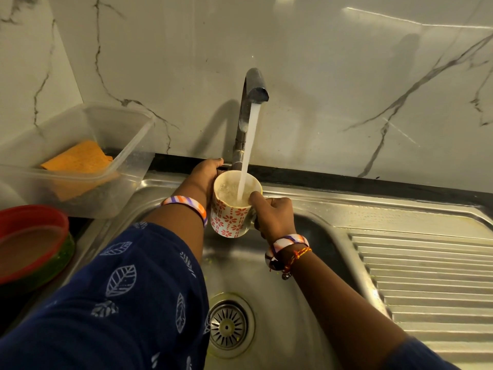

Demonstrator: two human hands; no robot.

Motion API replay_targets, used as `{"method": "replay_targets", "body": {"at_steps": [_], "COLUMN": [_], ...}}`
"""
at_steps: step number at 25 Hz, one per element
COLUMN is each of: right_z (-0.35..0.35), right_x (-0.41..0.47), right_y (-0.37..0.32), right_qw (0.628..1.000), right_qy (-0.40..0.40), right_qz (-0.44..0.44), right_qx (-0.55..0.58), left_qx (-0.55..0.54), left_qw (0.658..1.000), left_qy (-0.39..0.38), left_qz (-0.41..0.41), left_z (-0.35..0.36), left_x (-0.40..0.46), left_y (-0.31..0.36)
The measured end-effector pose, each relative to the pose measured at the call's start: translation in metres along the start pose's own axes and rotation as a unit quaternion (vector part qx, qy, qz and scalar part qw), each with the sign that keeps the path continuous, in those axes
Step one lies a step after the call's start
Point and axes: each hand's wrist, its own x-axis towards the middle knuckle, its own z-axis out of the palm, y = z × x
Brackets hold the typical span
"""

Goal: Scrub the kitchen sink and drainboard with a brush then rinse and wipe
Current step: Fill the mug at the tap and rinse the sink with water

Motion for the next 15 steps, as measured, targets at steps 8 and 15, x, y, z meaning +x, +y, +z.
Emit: {"method": "replay_targets", "body": {"at_steps": [8, 15], "right_z": [0.008, 0.004], "right_x": [0.001, -0.006], "right_y": [0.006, 0.002], "right_qw": [0.998, 0.996], "right_qy": [0.036, 0.048], "right_qz": [-0.025, -0.008], "right_qx": [0.034, 0.077], "left_qx": [0.016, 0.077], "left_qw": [1.000, 0.997], "left_qy": [0.001, -0.008], "left_qz": [-0.006, 0.031], "left_z": [-0.003, -0.016], "left_x": [-0.008, 0.000], "left_y": [0.003, 0.003]}}
